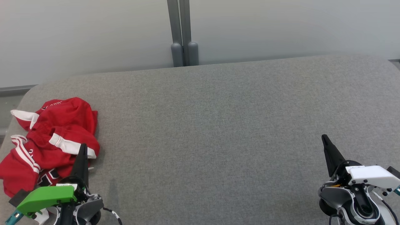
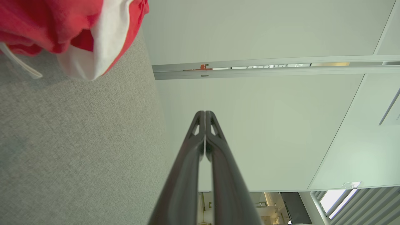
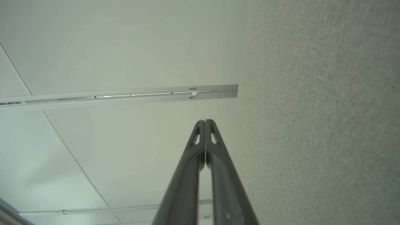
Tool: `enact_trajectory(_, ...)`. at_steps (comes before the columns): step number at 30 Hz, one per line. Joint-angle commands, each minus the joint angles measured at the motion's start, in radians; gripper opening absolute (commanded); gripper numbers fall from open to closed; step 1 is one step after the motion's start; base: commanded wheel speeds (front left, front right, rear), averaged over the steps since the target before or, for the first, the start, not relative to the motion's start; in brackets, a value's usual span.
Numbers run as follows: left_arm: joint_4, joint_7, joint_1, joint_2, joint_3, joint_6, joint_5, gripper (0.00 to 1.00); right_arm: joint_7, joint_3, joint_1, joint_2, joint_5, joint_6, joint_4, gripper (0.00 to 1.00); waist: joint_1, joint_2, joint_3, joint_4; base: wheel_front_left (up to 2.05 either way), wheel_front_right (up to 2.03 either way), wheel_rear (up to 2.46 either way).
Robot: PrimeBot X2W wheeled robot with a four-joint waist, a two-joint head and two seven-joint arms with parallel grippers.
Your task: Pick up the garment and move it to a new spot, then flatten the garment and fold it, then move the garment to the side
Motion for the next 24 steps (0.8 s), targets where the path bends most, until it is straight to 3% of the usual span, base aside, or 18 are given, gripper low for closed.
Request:
enact_trajectory(1, -0.002, 0.003, -0.011, 0.007, 0.002, -0.007, 0.000, 0.00, 0.002, -0.001, 0.009, -0.001, 0.007, 0.001, -0.005, 0.00, 0.0000, -0.0001, 0.000, 0.000, 0.00, 0.00, 0.00)
enact_trajectory(24, -0.001, 0.003, -0.011, 0.007, 0.002, -0.007, 0.000, 0.00, 0.002, -0.001, 0.009, -0.001, 0.007, 0.001, -0.005, 0.00, 0.0000, -0.0001, 0.000, 0.000, 0.00, 0.00, 0.00)
